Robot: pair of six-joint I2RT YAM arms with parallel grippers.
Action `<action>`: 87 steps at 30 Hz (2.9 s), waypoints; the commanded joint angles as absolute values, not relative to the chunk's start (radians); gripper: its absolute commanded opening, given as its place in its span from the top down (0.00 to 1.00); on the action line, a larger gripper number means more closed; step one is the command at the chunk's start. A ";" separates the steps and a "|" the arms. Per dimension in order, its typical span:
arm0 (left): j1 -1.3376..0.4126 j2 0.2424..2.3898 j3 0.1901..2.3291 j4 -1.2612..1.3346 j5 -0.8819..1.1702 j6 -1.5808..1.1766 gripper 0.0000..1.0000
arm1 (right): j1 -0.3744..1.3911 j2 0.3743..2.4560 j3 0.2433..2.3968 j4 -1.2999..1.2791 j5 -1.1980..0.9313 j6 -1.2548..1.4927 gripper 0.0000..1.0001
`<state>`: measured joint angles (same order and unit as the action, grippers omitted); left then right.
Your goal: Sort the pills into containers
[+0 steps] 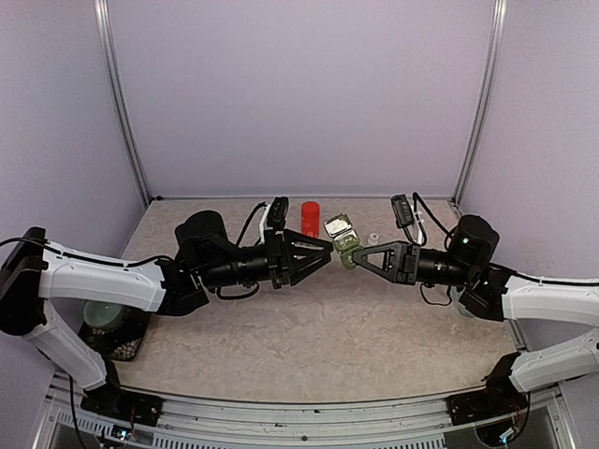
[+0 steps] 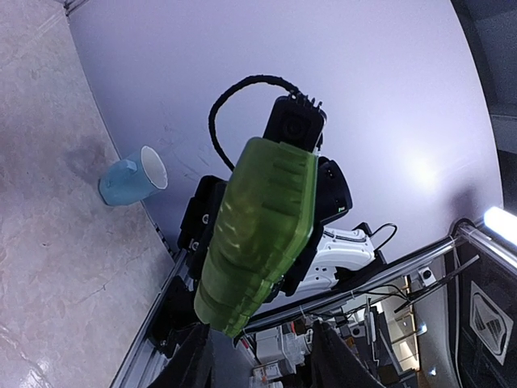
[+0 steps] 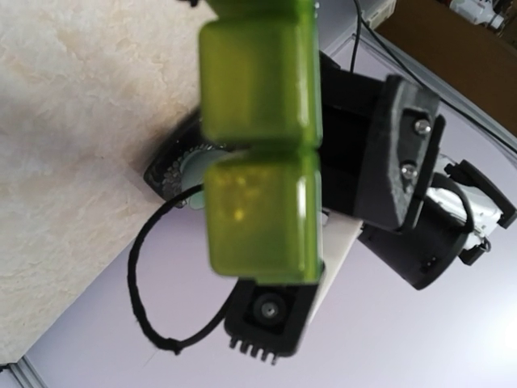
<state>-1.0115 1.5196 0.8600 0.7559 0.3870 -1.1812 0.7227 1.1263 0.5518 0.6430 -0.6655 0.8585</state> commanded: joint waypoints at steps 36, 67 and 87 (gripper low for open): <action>-1.022 1.568 0.892 0.821 0.362 -1.132 0.76 | 0.784 1.124 0.481 0.769 -0.566 0.959 0.99; -1.032 1.574 0.867 0.962 0.392 -1.102 0.92 | 0.798 1.153 0.437 0.786 -0.522 1.006 1.00; -1.101 1.487 0.866 0.919 0.333 -0.875 0.92 | 0.798 1.215 0.353 0.858 -0.488 1.222 1.00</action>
<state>-1.0611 1.5620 0.8524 0.8104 0.2981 -0.9459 0.7918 1.1690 0.3977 0.9356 -0.5331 1.1553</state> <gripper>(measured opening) 0.078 0.223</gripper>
